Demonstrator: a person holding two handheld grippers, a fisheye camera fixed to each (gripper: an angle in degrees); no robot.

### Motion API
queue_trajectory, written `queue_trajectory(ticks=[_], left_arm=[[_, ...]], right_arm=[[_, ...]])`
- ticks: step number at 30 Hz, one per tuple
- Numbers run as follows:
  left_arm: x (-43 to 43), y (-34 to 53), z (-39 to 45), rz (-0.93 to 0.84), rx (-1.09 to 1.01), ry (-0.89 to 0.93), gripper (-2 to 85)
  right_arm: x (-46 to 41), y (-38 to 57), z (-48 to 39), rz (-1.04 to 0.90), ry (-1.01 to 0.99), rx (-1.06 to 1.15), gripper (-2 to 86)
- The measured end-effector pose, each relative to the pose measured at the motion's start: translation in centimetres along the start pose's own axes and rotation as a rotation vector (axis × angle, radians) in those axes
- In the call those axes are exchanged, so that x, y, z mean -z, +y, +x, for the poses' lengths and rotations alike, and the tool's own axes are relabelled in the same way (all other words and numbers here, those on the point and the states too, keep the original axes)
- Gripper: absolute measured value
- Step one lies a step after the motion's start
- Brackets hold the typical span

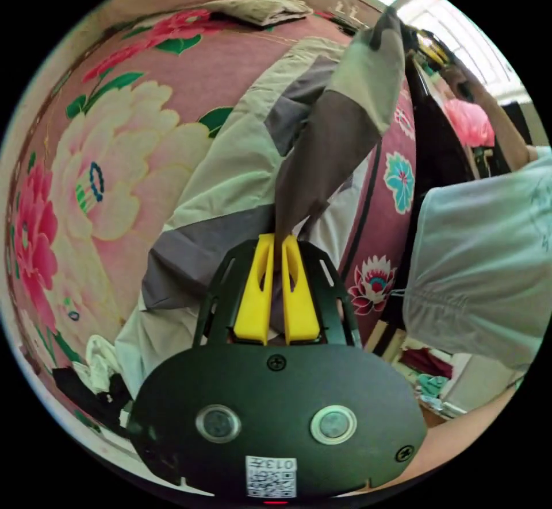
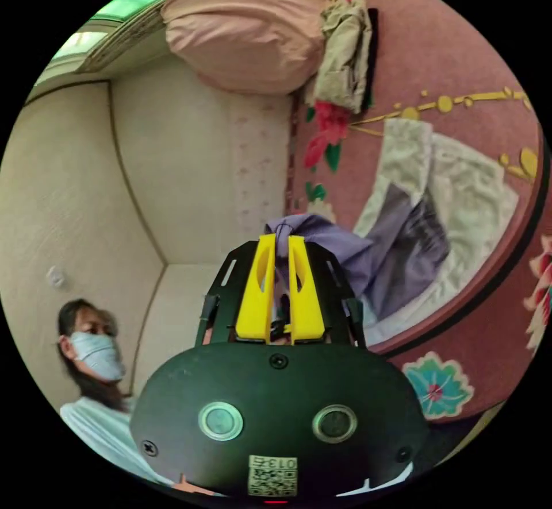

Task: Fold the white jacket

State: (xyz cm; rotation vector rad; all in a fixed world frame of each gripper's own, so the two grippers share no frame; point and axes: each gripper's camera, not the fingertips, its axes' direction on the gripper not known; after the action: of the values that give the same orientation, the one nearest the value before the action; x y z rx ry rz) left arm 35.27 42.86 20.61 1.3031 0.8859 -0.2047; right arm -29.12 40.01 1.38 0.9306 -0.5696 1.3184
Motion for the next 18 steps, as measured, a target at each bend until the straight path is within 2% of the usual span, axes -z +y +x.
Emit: queue_trajectory(ticks=[4, 6, 9, 11, 15, 17, 18], left_arm=[[-0.5, -1.7, -5.9, -0.082, 0.114, 0.144, 2.4], [0.1, -1.7, -7.8, -0.081, 0.131, 0.182, 3.7], [2.0, -0.6, -9.0, 0.025, 0.148, 0.168, 6.7], [2.9, 0.0, -9.4, 0.090, 0.170, 0.165, 8.6], [3.2, -0.6, -10.2, 0.124, 0.211, 0.129, 12.3], [2.7, -1.6, -10.8, 0.096, 0.217, 0.104, 11.8], [2.3, -2.3, -11.4, 0.081, 0.224, 0.097, 9.5]], right_arm=[[-2.8, -5.1, 1.8, 0.008, 0.162, 0.009, 10.9], [-2.6, -6.6, -0.4, 0.032, 0.302, 0.124, 11.5], [-4.2, -6.8, -3.6, -0.013, 0.585, 0.325, 13.3], [-6.8, -6.7, -4.2, -0.094, 0.672, 0.407, 13.9], [-14.4, -6.7, -4.3, -0.263, 0.723, 0.513, 14.9], [-17.7, -7.3, -3.2, -0.317, 0.743, 0.483, 14.2], [-19.5, -7.9, -2.0, -0.354, 0.726, 0.423, 11.2]])
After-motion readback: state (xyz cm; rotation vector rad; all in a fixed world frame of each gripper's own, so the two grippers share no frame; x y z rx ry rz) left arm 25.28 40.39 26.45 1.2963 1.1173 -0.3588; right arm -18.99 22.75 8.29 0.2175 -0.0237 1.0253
